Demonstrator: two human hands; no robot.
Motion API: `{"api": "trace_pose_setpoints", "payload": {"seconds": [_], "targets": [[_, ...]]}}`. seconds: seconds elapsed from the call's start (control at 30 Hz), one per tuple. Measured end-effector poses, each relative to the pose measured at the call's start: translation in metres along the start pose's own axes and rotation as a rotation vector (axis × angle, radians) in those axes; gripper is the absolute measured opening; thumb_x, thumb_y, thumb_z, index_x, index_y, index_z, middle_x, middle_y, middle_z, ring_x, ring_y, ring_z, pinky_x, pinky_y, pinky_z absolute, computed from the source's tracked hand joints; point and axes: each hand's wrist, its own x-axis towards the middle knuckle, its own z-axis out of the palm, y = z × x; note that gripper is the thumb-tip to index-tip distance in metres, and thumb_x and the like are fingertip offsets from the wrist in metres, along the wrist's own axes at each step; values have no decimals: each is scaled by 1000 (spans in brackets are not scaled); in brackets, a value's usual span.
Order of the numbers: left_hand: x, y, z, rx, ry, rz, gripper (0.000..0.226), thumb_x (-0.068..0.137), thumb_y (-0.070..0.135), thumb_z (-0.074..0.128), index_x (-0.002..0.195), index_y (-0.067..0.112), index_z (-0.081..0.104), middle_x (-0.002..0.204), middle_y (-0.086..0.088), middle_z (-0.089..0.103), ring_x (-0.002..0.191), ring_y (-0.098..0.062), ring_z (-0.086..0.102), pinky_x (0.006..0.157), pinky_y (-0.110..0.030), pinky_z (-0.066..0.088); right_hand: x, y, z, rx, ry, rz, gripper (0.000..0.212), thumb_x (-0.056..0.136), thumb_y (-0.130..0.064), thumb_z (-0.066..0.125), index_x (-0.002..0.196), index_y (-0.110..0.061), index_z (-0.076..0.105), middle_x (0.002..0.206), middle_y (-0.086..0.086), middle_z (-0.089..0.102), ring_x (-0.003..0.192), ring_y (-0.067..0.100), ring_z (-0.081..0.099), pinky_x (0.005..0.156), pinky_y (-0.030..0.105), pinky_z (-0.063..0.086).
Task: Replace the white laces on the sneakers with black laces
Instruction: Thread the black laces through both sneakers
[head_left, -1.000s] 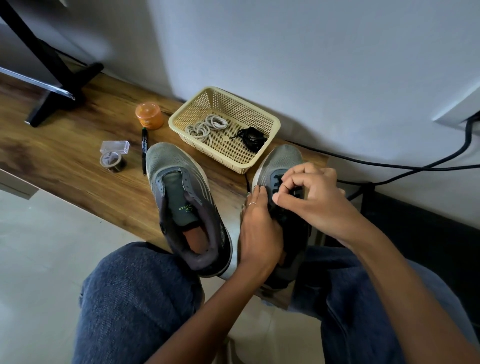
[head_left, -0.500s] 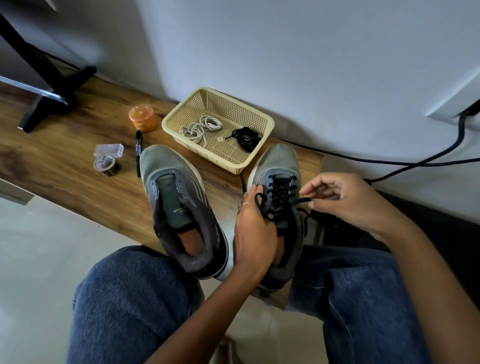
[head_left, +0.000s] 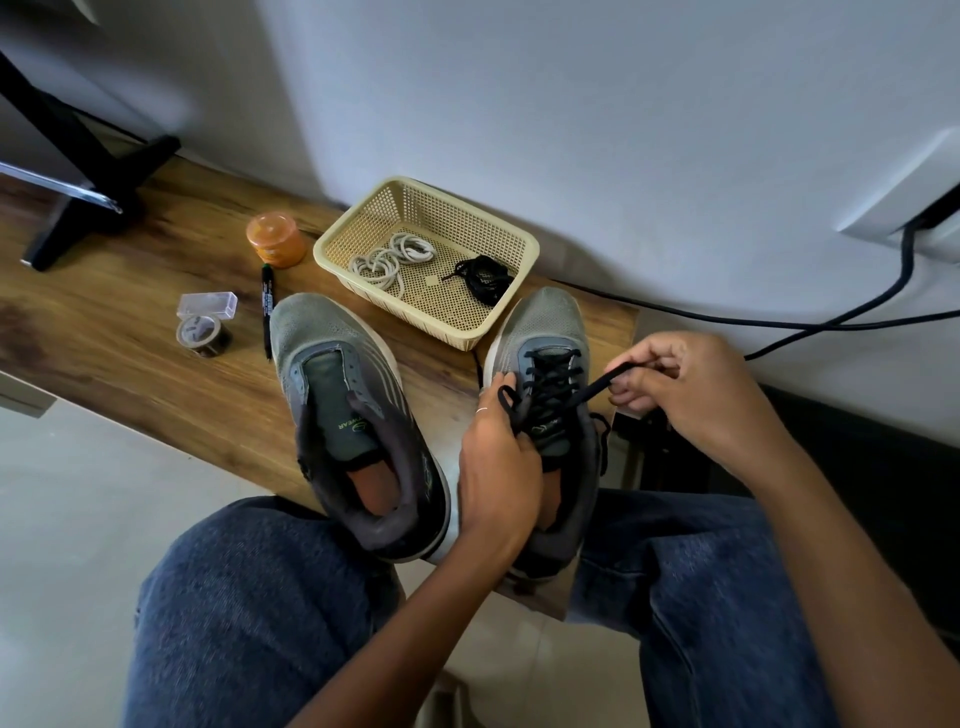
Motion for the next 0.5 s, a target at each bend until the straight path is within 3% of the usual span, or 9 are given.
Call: {"api": "trace_pose_setpoints", "payload": {"seconds": [0.07, 0.13, 0.23, 0.3, 0.4, 0.5], "targets": [[0, 1, -1, 1, -7, 7, 65, 87, -11, 41, 143, 21, 44, 123, 7, 61, 112, -8, 56, 74, 0, 34, -2, -3, -1, 35, 18, -8, 32, 89, 5, 57, 77, -23, 66, 71, -1, 70, 66, 9, 71, 62, 15, 55], [0, 2, -5, -7, -33, 30, 62, 86, -9, 45, 140, 21, 47, 115, 11, 60, 103, -2, 55, 68, 6, 32, -3, -6, 1, 82, 26, -5, 30, 90, 6, 55, 79, -20, 66, 74, 4, 71, 66, 10, 71, 61, 16, 55], [7, 4, -19, 30, -146, 84, 47, 88, 7, 59, 133, 23, 53, 112, 10, 64, 103, -6, 58, 69, 5, 35, -3, -6, 0, 117, -1, 13, 27, 90, 6, 57, 84, -20, 63, 73, 5, 70, 68, 13, 71, 60, 20, 56], [12, 3, -34, 74, -255, 99, 42, 87, 20, 67, 127, 25, 55, 108, 13, 63, 103, -4, 58, 77, -1, 38, -5, -4, -2, 74, -63, 55, 26, 87, 2, 62, 91, -23, 59, 76, 3, 69, 74, 19, 72, 68, 31, 59], [14, 0, -54, 18, -340, 57, 27, 86, 28, 68, 111, 23, 60, 108, 11, 67, 105, -4, 61, 94, -19, 47, -7, 0, -3, 32, -92, 147, 26, 84, -5, 64, 97, -25, 54, 83, 5, 69, 75, 21, 72, 81, 46, 58], [11, 3, -59, 36, -299, 57, 10, 95, 23, 59, 102, 18, 62, 99, 6, 68, 92, 1, 61, 75, -6, 45, -7, -1, -5, 75, -43, 195, 18, 83, -7, 62, 94, -16, 51, 89, 18, 67, 76, 26, 71, 81, 47, 58]]}}
